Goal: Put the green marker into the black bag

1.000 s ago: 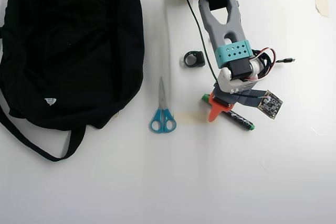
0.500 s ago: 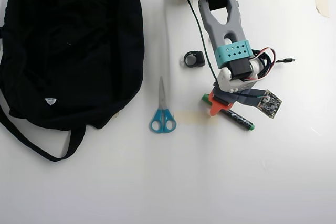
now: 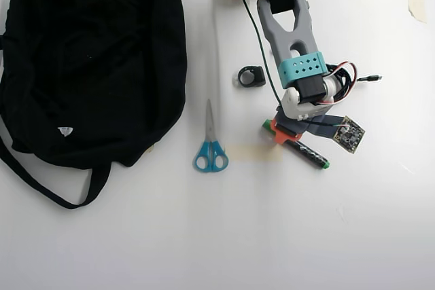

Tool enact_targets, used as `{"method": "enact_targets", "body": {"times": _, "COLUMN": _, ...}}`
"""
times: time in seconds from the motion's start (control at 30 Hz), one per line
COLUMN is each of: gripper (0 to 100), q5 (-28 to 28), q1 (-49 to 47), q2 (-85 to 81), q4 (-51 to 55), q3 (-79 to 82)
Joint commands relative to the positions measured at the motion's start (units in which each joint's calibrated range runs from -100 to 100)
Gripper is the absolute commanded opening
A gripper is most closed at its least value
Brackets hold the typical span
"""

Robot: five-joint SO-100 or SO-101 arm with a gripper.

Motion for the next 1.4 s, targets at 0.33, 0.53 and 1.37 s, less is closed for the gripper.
{"method": "enact_targets", "body": {"times": 0.33, "gripper": 5, "q5": -0.01, "q1": -0.16, "q2": -0.23, "q4": -0.31, "q3": -1.08}}
{"method": "enact_targets", "body": {"times": 0.53, "gripper": 3, "q5": 0.05, "q1": -0.31, "q2": -0.23, "q4": -0.31, "q3": -1.08}}
{"method": "enact_targets", "body": {"times": 1.37, "gripper": 35, "q5": 0.15, "q1": -0.09, "q2": -0.81, "q4": -0.23, "q3": -1.08}}
